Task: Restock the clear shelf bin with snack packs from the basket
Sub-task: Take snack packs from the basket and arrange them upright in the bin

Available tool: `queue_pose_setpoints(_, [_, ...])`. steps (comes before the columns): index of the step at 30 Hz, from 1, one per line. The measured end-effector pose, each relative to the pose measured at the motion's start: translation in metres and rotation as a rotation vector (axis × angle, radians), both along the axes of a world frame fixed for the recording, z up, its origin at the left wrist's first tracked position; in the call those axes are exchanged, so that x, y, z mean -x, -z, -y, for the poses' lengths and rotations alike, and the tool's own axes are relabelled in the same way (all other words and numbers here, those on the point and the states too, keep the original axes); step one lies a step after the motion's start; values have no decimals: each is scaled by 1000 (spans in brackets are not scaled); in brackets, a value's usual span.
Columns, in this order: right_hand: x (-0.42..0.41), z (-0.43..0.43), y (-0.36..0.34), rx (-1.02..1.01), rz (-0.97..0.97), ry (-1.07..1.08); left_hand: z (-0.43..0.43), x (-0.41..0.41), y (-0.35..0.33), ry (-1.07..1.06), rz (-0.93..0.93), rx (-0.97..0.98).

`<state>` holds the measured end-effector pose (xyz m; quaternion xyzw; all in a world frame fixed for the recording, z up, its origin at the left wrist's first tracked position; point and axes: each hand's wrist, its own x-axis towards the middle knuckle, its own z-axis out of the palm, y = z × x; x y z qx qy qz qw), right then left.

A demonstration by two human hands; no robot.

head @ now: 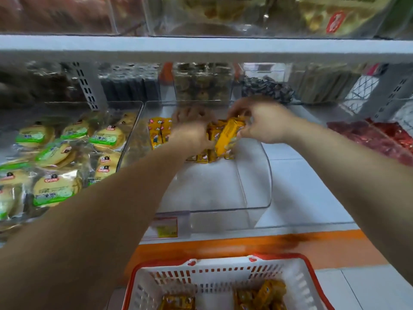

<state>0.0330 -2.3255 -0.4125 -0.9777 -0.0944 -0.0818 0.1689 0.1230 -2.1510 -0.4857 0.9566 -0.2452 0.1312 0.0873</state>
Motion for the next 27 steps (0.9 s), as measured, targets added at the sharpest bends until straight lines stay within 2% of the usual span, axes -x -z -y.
queue_pose_setpoints(4, [-33, -10, 3, 134, -63, -45, -12, -9, 12, -27, -7, 127])
queue_pose_setpoints(10, [-53, -16, 4, 336, -109, 56, -13, -13, 16, -29, -19, 192])
queue_pose_setpoints(16, [-62, -29, 8, 498, -56, 112, -12, -9, 19, -49, -7, 248])
queue_pose_setpoints(23, [-74, -38, 20, 737, -17, 104, -8, -6, 25, -67, 71, 244])
queue_pose_setpoints(27, [-76, -37, 20, 729, -45, 100, -9, -6, 20, -40, 67, 183])
